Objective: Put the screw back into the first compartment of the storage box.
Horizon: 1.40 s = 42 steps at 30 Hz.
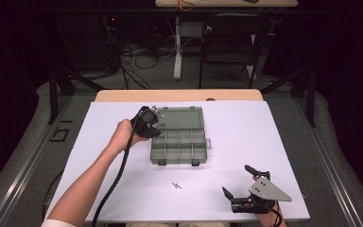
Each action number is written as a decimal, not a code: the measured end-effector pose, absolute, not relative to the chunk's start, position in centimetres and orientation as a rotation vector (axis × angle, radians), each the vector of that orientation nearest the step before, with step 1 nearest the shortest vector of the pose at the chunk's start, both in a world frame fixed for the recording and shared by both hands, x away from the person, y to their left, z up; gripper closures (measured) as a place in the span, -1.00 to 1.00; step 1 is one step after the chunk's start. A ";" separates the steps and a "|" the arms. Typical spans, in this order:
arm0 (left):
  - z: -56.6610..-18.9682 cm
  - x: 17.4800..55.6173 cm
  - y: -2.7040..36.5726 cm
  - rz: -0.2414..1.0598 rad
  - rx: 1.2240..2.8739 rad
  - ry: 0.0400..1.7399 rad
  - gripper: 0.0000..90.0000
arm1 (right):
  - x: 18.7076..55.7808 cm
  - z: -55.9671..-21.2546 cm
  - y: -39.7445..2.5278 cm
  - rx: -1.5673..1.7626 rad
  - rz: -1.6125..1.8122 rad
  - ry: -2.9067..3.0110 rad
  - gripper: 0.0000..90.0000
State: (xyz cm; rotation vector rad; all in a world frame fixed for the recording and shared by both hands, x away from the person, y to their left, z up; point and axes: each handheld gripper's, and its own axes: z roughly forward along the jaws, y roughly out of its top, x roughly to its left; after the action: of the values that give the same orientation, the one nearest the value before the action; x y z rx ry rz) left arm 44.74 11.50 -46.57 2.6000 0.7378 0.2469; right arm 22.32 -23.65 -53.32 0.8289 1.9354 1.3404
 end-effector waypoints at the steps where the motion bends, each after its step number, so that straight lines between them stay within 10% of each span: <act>1: -46.6 44.7 11.5 0.247 2.600 0.738 0.94 | 22.3 -53.3 -23.7 0.826 1.340 1.935 -1.00; 13: -48.7 46.0 10.8 0.211 2.598 0.811 0.92 | 22.3 -53.3 -23.6 0.817 1.340 1.940 -1.00; 26: -47.6 44.2 11.4 0.216 2.561 0.778 -0.41 | 22.3 -53.4 -23.5 0.813 1.334 1.954 -1.00; 42: -45.6 39.3 11.1 0.236 2.515 0.599 -0.80 | 22.3 -53.4 -23.5 0.813 1.339 1.959 -1.00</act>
State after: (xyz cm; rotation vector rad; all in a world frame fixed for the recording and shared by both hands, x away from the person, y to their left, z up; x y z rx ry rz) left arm 39.29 11.09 -45.61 2.5151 0.5991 0.2361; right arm 22.31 -23.55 -53.38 0.8128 1.9591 1.3385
